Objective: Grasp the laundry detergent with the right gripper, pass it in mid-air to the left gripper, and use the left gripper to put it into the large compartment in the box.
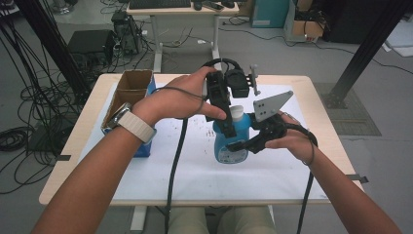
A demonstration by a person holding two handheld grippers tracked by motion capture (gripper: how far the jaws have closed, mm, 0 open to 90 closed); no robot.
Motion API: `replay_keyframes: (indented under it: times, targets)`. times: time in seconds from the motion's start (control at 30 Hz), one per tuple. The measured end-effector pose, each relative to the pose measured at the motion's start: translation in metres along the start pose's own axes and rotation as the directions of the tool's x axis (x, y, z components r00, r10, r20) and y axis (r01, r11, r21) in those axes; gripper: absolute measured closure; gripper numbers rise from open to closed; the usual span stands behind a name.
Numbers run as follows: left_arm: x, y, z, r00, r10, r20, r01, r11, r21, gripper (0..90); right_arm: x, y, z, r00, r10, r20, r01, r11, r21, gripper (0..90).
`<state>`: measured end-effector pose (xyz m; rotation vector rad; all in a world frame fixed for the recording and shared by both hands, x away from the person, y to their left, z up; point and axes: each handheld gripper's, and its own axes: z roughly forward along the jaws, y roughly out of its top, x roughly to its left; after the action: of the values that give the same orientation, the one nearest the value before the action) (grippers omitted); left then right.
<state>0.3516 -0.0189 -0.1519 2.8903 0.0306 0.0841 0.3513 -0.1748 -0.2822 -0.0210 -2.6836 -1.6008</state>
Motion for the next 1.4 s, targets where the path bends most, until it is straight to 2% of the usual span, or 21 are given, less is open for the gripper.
replay_keyframes:
  times: [0.13,0.3,0.33,0.63,0.67,0.7,0.77,0.83,0.93,0.97,1.03,1.17,1.23,1.27,1.4]
  targets:
    - [0.000,0.002,0.004,1.0000,0.004,0.003,-0.004,1.0000,0.001,8.8,0.001,0.000,0.000,1.0000,0.007,0.001,-0.007,1.000,0.004,43.5]
    - [0.001,0.005,0.008,0.9999,0.007,0.009,-0.007,1.0000,0.001,9.7,0.000,0.001,0.000,0.9999,-0.011,0.007,0.011,1.000,-0.001,43.5]
    - [0.001,0.005,0.008,0.9999,0.010,0.010,-0.010,0.9999,0.004,9.9,-0.001,0.001,0.000,0.9995,-0.028,0.013,0.028,1.000,0.001,43.5]
    - [0.003,0.006,0.014,0.9994,0.024,0.025,-0.024,0.9997,0.007,12.1,0.001,0.001,0.000,0.9995,-0.031,0.008,0.031,1.000,0.000,43.5]
    - [0.002,0.006,0.014,0.9994,0.016,0.030,-0.017,0.9998,0.008,12.3,0.001,0.002,0.000,0.9995,-0.031,0.008,0.031,1.000,0.000,43.5]
    - [0.003,0.006,0.016,0.9993,0.025,0.028,-0.025,0.9996,-0.015,12.5,0.001,0.002,0.000,0.9995,-0.031,0.009,0.031,1.000,0.002,43.5]
    - [0.002,0.006,0.017,0.9994,0.018,0.028,-0.018,0.9997,-0.018,13.2,0.001,0.002,0.000,0.9995,-0.030,0.008,0.030,1.000,0.002,43.5]
    - [0.003,0.006,0.018,0.9989,0.035,0.031,-0.034,0.9993,-0.013,14.0,0.001,0.002,0.000,0.9995,-0.029,0.009,0.029,1.000,0.004,43.5]
    - [0.002,0.006,0.019,0.9991,0.023,0.036,-0.023,0.9997,-0.013,15.4,0.001,0.002,0.000,0.9995,-0.029,0.007,0.029,1.000,0.002,43.5]
    - [0.002,0.006,0.020,0.9987,0.034,0.039,-0.033,0.9993,-0.019,16.0,0.001,0.002,0.000,0.9995,-0.030,0.008,0.030,1.000,0.002,43.5]
    - [0.001,0.007,0.018,0.9988,0.033,0.035,-0.033,0.9994,0.008,18.2,0.001,0.002,0.000,0.9995,-0.030,0.009,0.030,1.000,0.003,43.5]
    - [0.001,0.007,0.019,0.9984,0.038,0.042,-0.038,0.9992,0.007,20.6,0.001,0.001,-0.001,0.9993,-0.031,0.023,0.031,0.999,0.007,43.5]
    - [0.002,0.007,0.019,0.9978,0.048,0.045,-0.049,0.9988,0.012,21.9,0.001,0.001,0.000,0.9995,-0.029,0.013,0.029,1.000,0.005,43.5]
    - [0.001,0.007,0.019,0.9983,0.037,0.046,-0.037,0.9992,0.011,22.1,0.001,0.001,0.000,0.9995,-0.027,0.013,0.027,1.000,0.005,43.5]
    - [0.002,0.006,0.020,0.9979,0.039,0.052,-0.039,0.9992,0.009,24.7,0.001,0.001,0.000,0.9995,-0.029,0.014,0.029,1.000,0.007,43.5]
